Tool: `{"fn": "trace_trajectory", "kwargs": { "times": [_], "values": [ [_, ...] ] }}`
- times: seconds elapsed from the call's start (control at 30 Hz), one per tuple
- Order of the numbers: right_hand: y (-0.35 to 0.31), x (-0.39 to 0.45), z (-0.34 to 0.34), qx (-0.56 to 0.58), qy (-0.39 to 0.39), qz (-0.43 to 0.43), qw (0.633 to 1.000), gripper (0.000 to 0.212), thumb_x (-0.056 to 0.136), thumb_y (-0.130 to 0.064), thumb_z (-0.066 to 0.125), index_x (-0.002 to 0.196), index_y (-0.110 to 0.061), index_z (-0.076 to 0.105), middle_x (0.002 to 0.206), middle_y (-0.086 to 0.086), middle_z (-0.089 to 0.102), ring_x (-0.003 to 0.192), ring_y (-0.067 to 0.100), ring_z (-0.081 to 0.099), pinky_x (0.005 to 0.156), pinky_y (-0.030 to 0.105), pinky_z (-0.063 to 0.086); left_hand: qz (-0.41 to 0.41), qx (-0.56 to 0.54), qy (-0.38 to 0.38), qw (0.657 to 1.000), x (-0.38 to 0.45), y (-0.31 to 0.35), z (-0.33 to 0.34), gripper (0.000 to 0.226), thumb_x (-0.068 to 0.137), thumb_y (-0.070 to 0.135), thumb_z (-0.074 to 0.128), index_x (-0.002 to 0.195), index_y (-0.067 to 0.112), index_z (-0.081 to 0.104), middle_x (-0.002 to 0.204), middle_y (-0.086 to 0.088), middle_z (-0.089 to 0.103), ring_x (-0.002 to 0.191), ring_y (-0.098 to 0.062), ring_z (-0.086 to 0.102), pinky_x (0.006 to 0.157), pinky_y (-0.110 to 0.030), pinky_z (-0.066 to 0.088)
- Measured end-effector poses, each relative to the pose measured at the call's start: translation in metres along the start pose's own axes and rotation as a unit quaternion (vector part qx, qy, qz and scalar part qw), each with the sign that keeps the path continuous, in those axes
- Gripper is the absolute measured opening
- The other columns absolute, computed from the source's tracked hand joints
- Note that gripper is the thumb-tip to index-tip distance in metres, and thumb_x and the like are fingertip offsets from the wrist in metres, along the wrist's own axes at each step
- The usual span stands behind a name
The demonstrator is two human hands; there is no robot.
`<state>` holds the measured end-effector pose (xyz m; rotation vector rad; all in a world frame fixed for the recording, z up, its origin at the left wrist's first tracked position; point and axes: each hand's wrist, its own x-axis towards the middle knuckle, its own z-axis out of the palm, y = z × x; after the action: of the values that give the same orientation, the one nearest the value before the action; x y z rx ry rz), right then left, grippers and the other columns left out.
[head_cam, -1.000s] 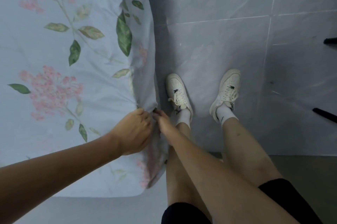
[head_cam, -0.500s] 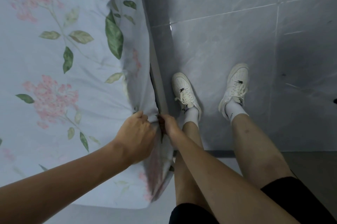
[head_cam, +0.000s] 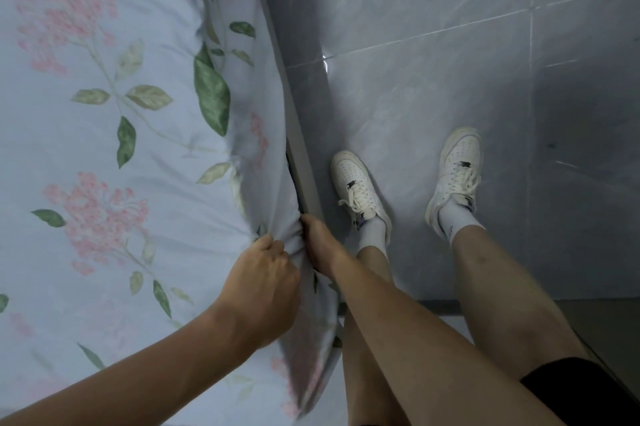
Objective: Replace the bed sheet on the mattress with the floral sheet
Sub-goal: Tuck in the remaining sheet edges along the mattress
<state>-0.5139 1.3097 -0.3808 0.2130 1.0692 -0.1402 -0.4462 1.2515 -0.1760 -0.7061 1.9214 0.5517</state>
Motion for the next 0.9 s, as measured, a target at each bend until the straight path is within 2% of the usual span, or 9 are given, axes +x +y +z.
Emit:
{"fn": "trace_trajectory", "kwargs": {
  "times": [0.07,0.13,0.23,0.33,0.43,0.57,0.63,0.77,0.9],
  "values": [
    [-0.003,0.001,0.001,-0.019,0.015,-0.01,1.0,0.047,0.106,-0.043,0.04,0.127,-0.013,0.071,0.126,0.008,0.073,0.121,0.022,0.065,0.11,0.04,0.047,-0.002,-0.009,0.014,1.0,0.001,-0.001,0.002,0.035,0.105,0.029,0.036,0.1,0.019,0.069,0.101,-0.006,0.069,0.097,-0.027,0.055,0.093,-0.041,0.034],
    [-0.005,0.0,0.002,-0.128,0.066,-0.075,0.987,0.047,0.108,-0.043,0.041,0.126,-0.012,0.07,0.124,0.01,0.071,0.116,0.023,0.065,0.102,0.038,0.049,-0.003,-0.015,0.031,0.999,0.006,-0.001,0.001,0.031,0.104,0.028,0.038,0.1,0.019,0.068,0.099,-0.006,0.069,0.096,-0.028,0.057,0.093,-0.041,0.035],
    [-0.007,-0.008,0.001,-0.342,0.239,-0.227,0.88,0.02,0.1,-0.026,0.055,0.099,-0.014,0.07,0.096,0.011,0.074,0.086,0.029,0.067,0.072,0.035,0.05,0.006,-0.008,-0.01,1.0,0.013,-0.001,0.001,0.032,0.104,0.025,0.036,0.101,0.019,0.067,0.101,-0.006,0.067,0.097,-0.028,0.054,0.09,-0.042,0.032],
    [-0.018,-0.011,0.002,-0.419,0.302,-0.268,0.813,0.007,0.09,-0.024,0.063,0.095,-0.019,0.065,0.093,0.007,0.073,0.085,0.032,0.067,0.069,0.043,0.056,0.016,0.009,-0.03,0.999,0.019,-0.002,0.0,0.033,0.105,0.025,0.035,0.103,0.018,0.068,0.104,-0.008,0.067,0.1,-0.028,0.054,0.092,-0.043,0.032],
    [-0.04,-0.011,0.005,-0.335,0.251,-0.253,0.872,0.013,0.09,-0.015,0.063,0.1,-0.021,0.069,0.102,0.002,0.075,0.095,0.026,0.069,0.081,0.044,0.059,0.033,0.017,-0.046,0.998,0.027,-0.005,-0.004,0.032,0.104,0.022,0.038,0.111,0.013,0.068,0.111,-0.011,0.067,0.107,-0.03,0.054,0.097,-0.044,0.033],
    [-0.076,-0.026,0.0,-0.237,0.164,-0.204,0.936,0.024,0.099,-0.006,0.057,0.117,-0.017,0.069,0.113,0.002,0.072,0.107,0.022,0.066,0.098,0.041,0.055,0.04,-0.011,-0.062,0.997,0.038,-0.012,-0.021,0.032,0.104,0.023,0.041,0.111,0.011,0.069,0.112,-0.013,0.067,0.107,-0.031,0.056,0.089,-0.042,0.035],
    [-0.093,-0.032,-0.002,-0.231,0.173,-0.197,0.937,0.029,0.1,-0.003,0.053,0.123,-0.015,0.066,0.116,0.003,0.069,0.11,0.022,0.064,0.099,0.039,0.053,0.044,-0.026,-0.007,0.999,0.042,-0.027,-0.034,0.031,0.1,0.028,0.044,0.105,0.016,0.071,0.106,-0.009,0.066,0.103,-0.03,0.055,0.084,-0.042,0.035],
    [-0.128,-0.051,0.002,-0.157,0.176,-0.198,0.951,0.031,0.1,0.009,0.047,0.104,-0.016,0.064,0.098,0.001,0.065,0.095,0.022,0.062,0.084,0.027,0.051,0.017,-0.028,0.205,0.978,0.047,-0.092,-0.074,0.015,0.078,0.027,0.06,0.081,0.015,0.069,0.088,-0.008,0.058,0.086,-0.031,0.054,0.085,-0.045,0.041],
    [-0.171,-0.072,0.017,-0.222,0.135,-0.189,0.947,0.038,0.102,-0.015,0.052,0.137,-0.026,0.062,0.122,-0.009,0.065,0.115,0.016,0.061,0.105,0.038,0.05,-0.053,-0.01,0.272,0.961,0.053,-0.173,-0.124,0.016,0.079,0.024,0.062,0.075,0.011,0.069,0.081,-0.01,0.058,0.079,-0.032,0.054,0.084,-0.044,0.043]
  ]
}}
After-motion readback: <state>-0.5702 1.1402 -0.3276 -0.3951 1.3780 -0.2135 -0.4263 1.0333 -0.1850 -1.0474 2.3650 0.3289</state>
